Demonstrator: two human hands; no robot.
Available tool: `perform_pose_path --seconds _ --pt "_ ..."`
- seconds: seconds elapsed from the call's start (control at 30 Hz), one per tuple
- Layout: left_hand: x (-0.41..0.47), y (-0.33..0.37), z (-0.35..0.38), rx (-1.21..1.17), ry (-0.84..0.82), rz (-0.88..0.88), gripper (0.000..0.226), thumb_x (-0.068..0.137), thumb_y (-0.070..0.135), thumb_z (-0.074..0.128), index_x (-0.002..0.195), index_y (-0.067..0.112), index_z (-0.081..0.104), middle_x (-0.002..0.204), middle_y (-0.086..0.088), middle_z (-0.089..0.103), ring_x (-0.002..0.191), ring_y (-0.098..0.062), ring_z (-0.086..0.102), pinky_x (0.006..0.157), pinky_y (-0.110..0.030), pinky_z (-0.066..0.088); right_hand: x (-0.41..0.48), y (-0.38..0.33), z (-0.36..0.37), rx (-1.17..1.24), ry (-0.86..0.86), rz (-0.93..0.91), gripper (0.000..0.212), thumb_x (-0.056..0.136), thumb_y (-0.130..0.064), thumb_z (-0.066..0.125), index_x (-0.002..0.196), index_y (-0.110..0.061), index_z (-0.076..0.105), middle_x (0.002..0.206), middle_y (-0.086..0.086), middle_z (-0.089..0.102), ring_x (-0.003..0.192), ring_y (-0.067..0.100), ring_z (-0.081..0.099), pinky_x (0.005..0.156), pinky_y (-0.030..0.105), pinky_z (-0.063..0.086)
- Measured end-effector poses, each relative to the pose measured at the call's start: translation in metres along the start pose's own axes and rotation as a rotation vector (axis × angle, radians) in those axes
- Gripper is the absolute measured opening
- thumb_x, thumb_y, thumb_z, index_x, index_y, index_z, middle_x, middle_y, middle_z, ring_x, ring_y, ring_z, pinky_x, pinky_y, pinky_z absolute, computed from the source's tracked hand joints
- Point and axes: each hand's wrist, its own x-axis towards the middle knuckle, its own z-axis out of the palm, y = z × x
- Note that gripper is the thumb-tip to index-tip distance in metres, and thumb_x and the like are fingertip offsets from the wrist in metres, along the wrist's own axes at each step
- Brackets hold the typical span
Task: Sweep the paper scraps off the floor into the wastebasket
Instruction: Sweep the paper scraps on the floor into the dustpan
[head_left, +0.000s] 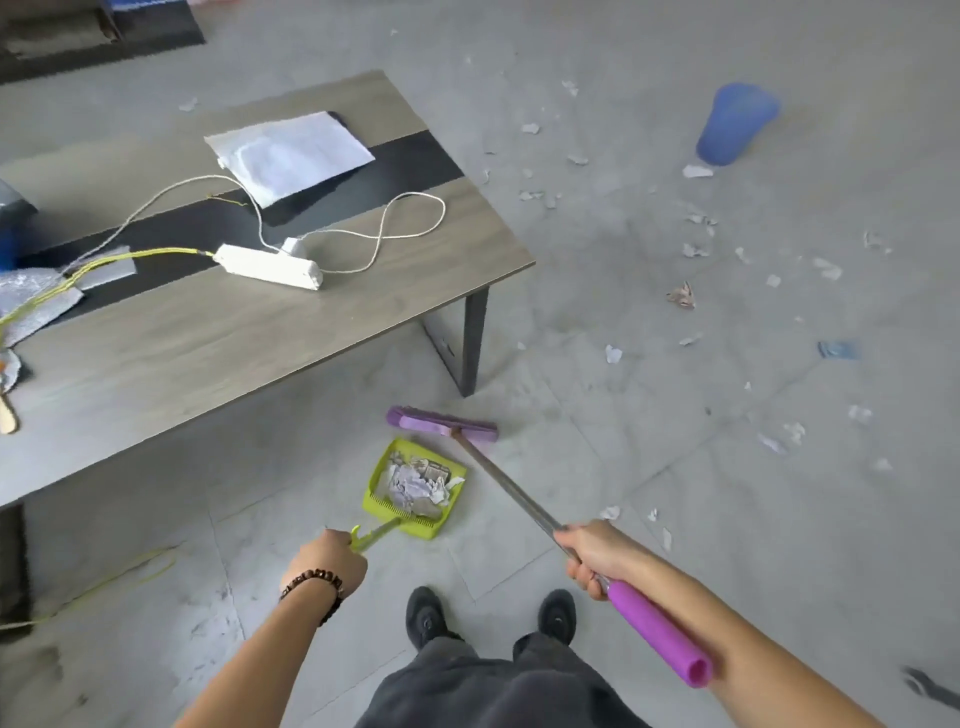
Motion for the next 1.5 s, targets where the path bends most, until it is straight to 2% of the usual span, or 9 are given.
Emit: perform_pose_path --seconds 0.2,0.4,0.6,0.8,0.9,1.03,1.27,1.37,1.5 --pt "0.025 0.059 0.002 0.099 -0.034 0.124 0.022 0.074 0.020 0.048 0.086 0.026 0.065 0.077 0.000 0.065 0.073 -0.024 0.063 0.062 -0.026 0.047 -0.012 0.057 -0.026 0.046 0.207 -0.033 0.020 0.095 -0.020 0.054 0.107 -0.006 0.062 0.048 0.005 0.053 0.035 0.016 0.045 0.036 0.020 0.037" --pt "0.016 0.069 0.017 0.052 -0.071 0.172 0.016 0.078 0.020 0.047 0.077 0.023 0.063 0.071 -0.002 0.063 0.059 -0.023 0.058 0.049 -0.020 0.039 -0.010 0.086 -0.038 0.138 0.296 -0.015 0.019 0.092 -0.015 0.054 0.100 0.000 0.063 0.045 0.005 0.055 0.035 0.017 0.046 0.036 0.019 0.038" --pt "-0.033 0.053 0.045 -0.106 -0.046 0.081 0.020 0.084 0.023 0.048 0.086 0.022 0.068 0.064 0.001 0.056 0.054 -0.021 0.054 0.050 -0.020 0.041 0.005 0.091 -0.055 -0.026 0.232 -0.063 0.021 0.089 -0.016 0.049 0.076 -0.003 0.058 0.049 0.012 0.051 0.036 0.019 0.044 0.033 0.018 0.034" --pt "-0.087 0.004 0.095 -0.277 0.065 -0.124 0.031 0.091 0.033 0.048 0.065 0.018 0.055 0.056 0.002 0.049 0.051 -0.020 0.044 0.049 -0.021 0.035 0.029 0.080 -0.044 -0.243 0.067 -0.187 0.016 0.091 -0.011 0.048 0.097 -0.001 0.058 0.050 0.011 0.051 0.037 0.021 0.043 0.033 0.017 0.033" --pt "-0.113 -0.029 0.110 -0.317 0.094 -0.228 0.023 0.091 0.031 0.049 0.075 0.020 0.063 0.061 -0.001 0.057 0.052 -0.022 0.050 0.047 -0.021 0.037 0.039 0.071 -0.012 -0.308 -0.008 -0.228 0.008 0.089 -0.012 0.049 0.090 -0.007 0.055 0.045 0.007 0.047 0.036 0.019 0.041 0.036 0.019 0.034" --pt "-0.138 -0.088 0.117 -0.368 0.135 -0.357 0.017 0.087 0.026 0.051 0.086 0.022 0.067 0.068 -0.003 0.063 0.053 -0.024 0.055 0.049 -0.022 0.045 0.031 0.053 0.050 -0.451 -0.073 -0.288 0.008 0.084 -0.017 0.047 0.082 -0.013 0.054 0.054 0.010 0.053 0.039 0.021 0.047 0.040 0.023 0.040" --pt "-0.140 -0.209 0.110 -0.501 0.130 -0.490 0.016 0.086 0.019 0.052 0.086 0.014 0.067 0.066 -0.006 0.061 0.055 -0.025 0.056 0.054 -0.025 0.048 0.024 0.032 0.177 -0.671 -0.053 -0.350 0.012 0.084 -0.017 0.047 0.083 -0.011 0.057 0.063 0.015 0.060 0.051 0.027 0.056 0.045 0.027 0.046" --pt "-0.127 -0.248 0.102 -0.499 0.068 -0.500 0.018 0.082 0.015 0.050 0.087 0.011 0.067 0.067 -0.006 0.061 0.055 -0.025 0.055 0.055 -0.026 0.048 0.030 0.037 0.230 -0.755 -0.019 -0.307 0.018 0.085 -0.017 0.043 0.091 -0.013 0.059 0.064 0.016 0.062 0.049 0.027 0.056 0.045 0.026 0.047" --pt "-0.104 -0.281 0.076 -0.461 0.018 -0.473 0.020 0.081 0.013 0.048 0.091 0.007 0.064 0.075 -0.010 0.063 0.060 -0.026 0.054 0.058 -0.024 0.046 0.028 0.068 0.277 -0.936 -0.040 -0.175 0.029 0.082 -0.008 0.043 0.105 -0.005 0.060 0.069 0.020 0.062 0.051 0.029 0.059 0.047 0.031 0.050"
